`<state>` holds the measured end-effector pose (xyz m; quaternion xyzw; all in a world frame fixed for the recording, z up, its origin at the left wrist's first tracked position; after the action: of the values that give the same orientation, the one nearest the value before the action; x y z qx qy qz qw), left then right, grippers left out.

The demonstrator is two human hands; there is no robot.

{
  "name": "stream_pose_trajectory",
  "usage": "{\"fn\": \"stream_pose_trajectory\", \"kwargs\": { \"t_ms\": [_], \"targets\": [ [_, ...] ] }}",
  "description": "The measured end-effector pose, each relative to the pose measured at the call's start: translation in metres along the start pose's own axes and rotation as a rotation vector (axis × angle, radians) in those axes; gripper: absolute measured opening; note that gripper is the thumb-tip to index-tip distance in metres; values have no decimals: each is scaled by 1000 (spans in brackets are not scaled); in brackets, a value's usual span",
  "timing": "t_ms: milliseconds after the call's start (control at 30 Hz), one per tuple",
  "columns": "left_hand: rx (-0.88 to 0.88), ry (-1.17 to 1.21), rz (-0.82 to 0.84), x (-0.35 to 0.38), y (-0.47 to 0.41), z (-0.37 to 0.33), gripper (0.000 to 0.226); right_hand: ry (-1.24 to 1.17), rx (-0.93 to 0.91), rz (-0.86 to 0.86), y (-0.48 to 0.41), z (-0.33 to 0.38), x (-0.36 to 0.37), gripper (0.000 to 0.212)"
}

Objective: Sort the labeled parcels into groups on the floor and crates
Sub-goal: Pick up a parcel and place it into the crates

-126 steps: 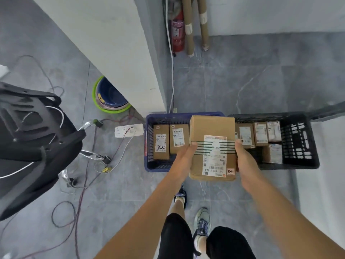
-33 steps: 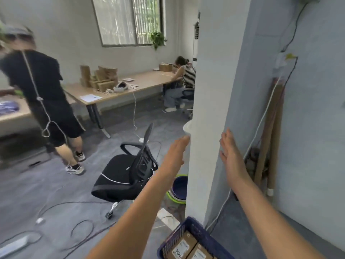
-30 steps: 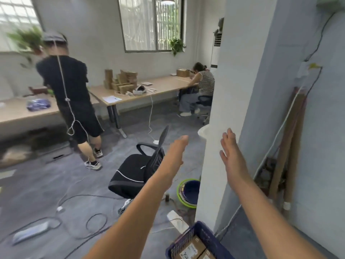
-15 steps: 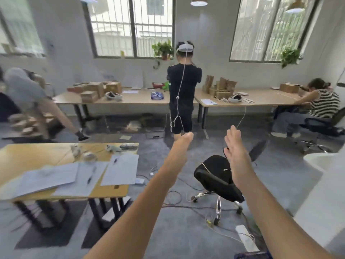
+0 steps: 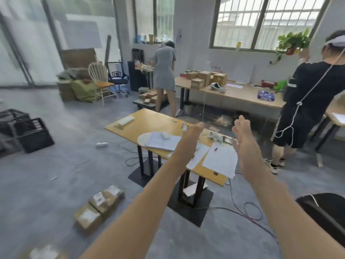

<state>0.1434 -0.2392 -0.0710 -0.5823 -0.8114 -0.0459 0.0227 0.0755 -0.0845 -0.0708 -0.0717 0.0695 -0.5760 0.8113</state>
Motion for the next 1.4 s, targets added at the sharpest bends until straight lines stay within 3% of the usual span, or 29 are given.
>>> {"fn": "stream_pose_trajectory", "kwargs": {
  "t_ms": [267,433,600,700,833,967,1200,1400],
  "targets": [
    [-31,39,-299,-137,-13,18,43,-88,42,273,-59,-36,147,96],
    [-61,19,-503,-204,-34,34,53,-132,67,435,-103,-66,225,97],
    [-102,31,-671,-252,-45,51,41,-158,183,597,-139,-107,288,72],
    [-127,35,-774,-282,-47,69,47,-134,239,699,-148,-129,323,67],
    [-185,52,-871,-322,-44,95,53,-104,295,833,-148,-157,364,88],
    [-239,103,-948,-365,-42,121,53,-77,349,907,-146,-183,410,83],
    [-332,206,-1008,-463,-39,171,61,10,423,1010,-138,-228,513,104],
    [-448,303,-1062,-557,-32,217,59,127,533,1032,-122,-274,604,85]
  ]
}}
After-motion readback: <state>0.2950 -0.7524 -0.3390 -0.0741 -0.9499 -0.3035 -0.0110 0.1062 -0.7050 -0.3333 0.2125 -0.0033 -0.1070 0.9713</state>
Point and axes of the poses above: each hand's wrist, its own y-axis away from the middle knuckle, its own x-axis out of the palm, z = x × y, the point moved 3 cm from there along -y, towards the middle knuckle, and after that the axes turned 3 degrees about y, right-handed, at the moved point
